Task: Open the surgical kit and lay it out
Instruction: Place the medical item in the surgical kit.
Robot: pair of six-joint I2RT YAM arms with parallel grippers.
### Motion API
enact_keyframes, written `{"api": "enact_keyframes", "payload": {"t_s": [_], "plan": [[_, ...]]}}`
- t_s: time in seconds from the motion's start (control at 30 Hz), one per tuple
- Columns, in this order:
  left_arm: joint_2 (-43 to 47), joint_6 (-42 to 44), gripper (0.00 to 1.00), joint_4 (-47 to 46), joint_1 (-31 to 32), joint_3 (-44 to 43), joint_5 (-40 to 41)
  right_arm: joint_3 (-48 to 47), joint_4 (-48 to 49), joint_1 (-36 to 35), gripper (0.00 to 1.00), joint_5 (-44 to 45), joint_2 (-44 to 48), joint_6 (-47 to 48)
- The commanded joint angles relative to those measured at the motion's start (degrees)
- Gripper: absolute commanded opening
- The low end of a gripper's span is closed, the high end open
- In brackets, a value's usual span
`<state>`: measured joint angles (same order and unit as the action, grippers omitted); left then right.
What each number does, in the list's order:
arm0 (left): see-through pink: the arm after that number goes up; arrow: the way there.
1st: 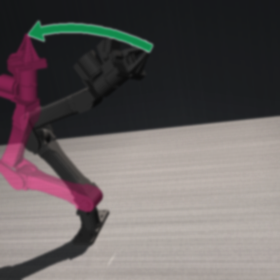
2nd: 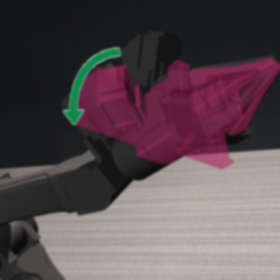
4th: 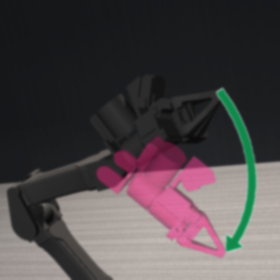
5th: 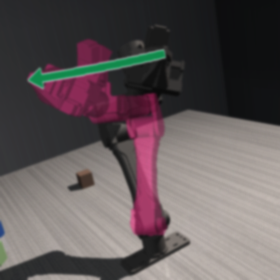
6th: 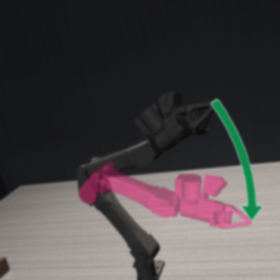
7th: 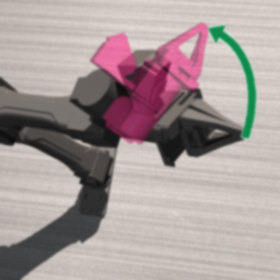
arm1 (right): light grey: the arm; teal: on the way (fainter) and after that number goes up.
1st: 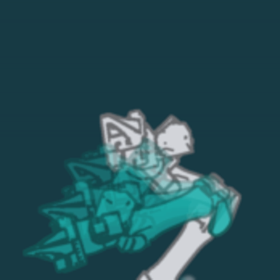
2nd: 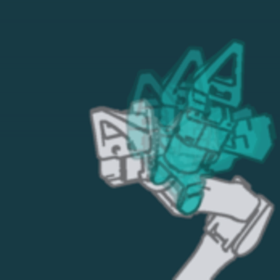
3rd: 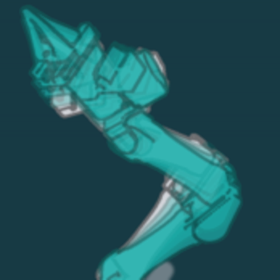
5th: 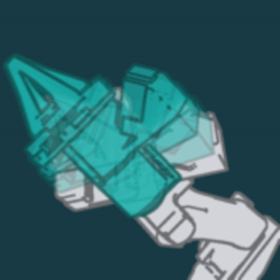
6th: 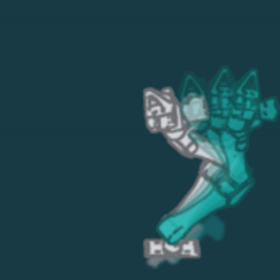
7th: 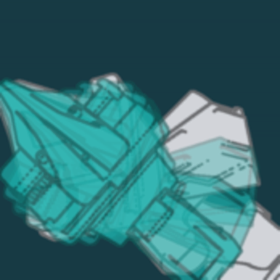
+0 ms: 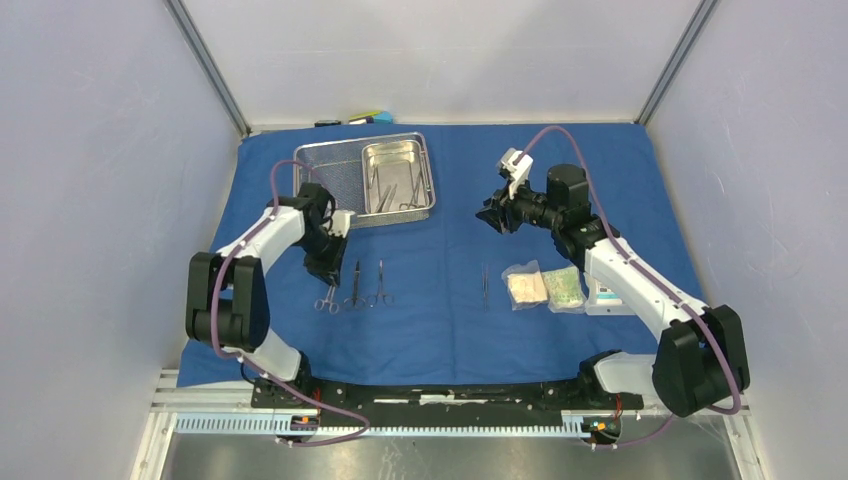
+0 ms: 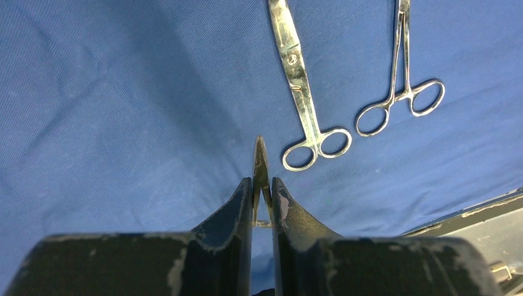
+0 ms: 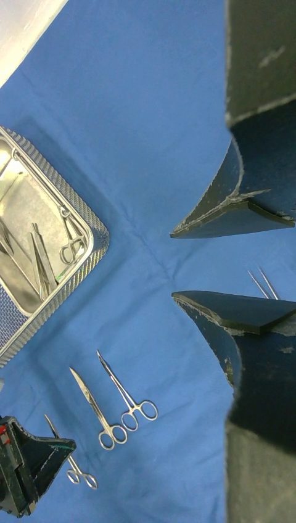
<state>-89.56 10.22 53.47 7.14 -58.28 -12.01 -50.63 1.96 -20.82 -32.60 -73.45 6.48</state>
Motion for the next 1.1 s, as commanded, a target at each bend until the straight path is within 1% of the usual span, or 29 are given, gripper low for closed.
{"api": "enact_keyframes", "payload": {"t_s": [0.0, 0.2, 0.23, 0.37, 0.8, 0.93, 1.07], "plan": [[-3.4, 2.3, 0.12, 1.9, -0.1, -3.5, -0.6, 0.5, 2.4, 0.4, 0.44, -1.1, -0.4, -0.5], [-7.7, 0.2, 0.13, 2.2, -1.0, -6.1, 1.0, 1.0, 2.7, 0.6, 0.44, -1.3, -0.1, -0.5], [-8.0, -0.2, 0.17, 2.3, -1.1, -6.3, 0.8, 1.1, 2.7, 0.6, 0.44, -1.4, 0.1, -0.5], [-9.2, -0.8, 0.22, 2.4, -1.2, -6.6, 1.3, 1.6, 3.1, 0.8, 0.45, -1.6, 0.3, -0.7], [-12.8, -2.5, 0.22, 2.1, -2.2, -7.4, 2.8, 2.1, 4.6, 0.9, 0.45, -4.0, 1.0, -2.4], [-13.4, -2.7, 0.26, 2.0, -2.4, -7.5, 2.6, 2.4, 4.7, 1.0, 0.45, -4.0, 1.4, -2.4], [-13.8, -3.0, 0.27, 1.9, -2.4, -7.8, 2.0, 2.5, 4.7, 1.1, 0.45, -3.9, 1.5, -2.5]]}}
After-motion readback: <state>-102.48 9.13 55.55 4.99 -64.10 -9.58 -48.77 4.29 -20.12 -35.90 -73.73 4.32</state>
